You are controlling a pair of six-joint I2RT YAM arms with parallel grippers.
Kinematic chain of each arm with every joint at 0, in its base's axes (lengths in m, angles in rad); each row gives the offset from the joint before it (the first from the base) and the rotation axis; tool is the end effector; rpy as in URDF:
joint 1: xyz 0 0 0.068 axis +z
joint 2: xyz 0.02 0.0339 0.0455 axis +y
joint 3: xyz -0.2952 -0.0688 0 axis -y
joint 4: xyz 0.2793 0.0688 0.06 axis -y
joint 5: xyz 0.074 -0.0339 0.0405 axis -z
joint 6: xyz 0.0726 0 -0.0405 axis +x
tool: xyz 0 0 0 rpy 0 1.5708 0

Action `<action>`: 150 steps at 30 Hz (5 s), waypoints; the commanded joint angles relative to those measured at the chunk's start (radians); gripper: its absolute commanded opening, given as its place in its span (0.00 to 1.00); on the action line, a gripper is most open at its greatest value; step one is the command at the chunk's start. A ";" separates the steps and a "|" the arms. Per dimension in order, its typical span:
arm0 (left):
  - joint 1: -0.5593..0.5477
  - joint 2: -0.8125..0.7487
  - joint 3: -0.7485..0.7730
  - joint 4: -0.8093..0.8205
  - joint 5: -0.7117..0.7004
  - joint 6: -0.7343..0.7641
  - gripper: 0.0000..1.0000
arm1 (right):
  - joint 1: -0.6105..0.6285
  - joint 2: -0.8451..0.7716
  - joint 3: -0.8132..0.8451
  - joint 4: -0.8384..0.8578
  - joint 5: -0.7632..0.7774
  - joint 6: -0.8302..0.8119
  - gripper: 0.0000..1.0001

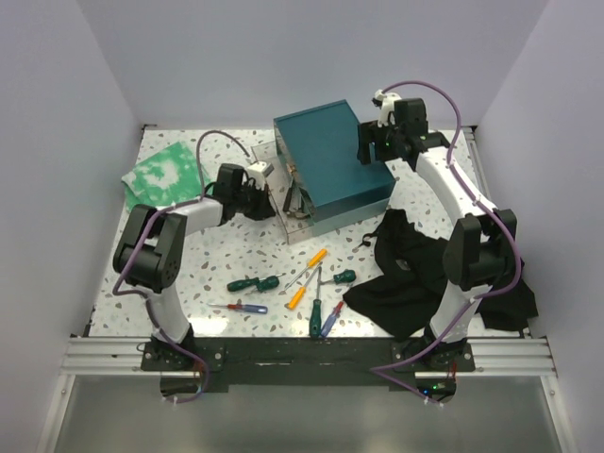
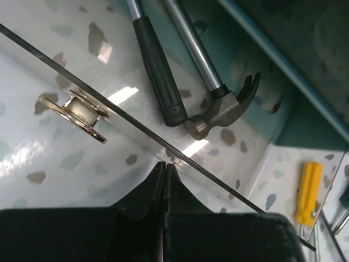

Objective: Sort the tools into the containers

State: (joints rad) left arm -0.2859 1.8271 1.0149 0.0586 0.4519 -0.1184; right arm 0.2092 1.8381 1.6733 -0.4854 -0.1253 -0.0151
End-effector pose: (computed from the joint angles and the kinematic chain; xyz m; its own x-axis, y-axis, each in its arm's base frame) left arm 0.4056 -0.1523 0.1423 -0.7180 0.1003 -0.6888 0.4778 0.7907 -0.3829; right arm 0.4868 0.1126 0.3232 -0.5875 -0.1400 -0.7970 -0.3123 0.9479 0.0636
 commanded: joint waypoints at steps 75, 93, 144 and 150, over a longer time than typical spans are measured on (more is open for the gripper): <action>-0.010 0.074 0.309 -0.189 -0.300 -0.457 0.52 | 0.010 -0.023 -0.037 0.025 -0.020 0.007 0.85; 0.168 -0.253 -0.019 -0.036 -0.207 -0.305 0.56 | 0.009 -0.026 -0.055 0.024 -0.020 0.001 0.85; 0.002 -0.865 -0.262 -0.386 0.198 0.870 0.00 | 0.009 -0.051 -0.083 0.030 -0.020 -0.016 0.85; 0.002 -0.824 -0.156 -0.174 0.168 0.665 0.00 | 0.007 -0.045 -0.076 0.031 -0.023 -0.014 0.85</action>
State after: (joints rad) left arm -0.2897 0.9440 0.7784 -0.3016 0.5934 0.7002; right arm 0.2157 1.8256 1.5986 -0.4568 -0.1490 -0.0196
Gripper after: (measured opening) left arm 0.352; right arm 0.851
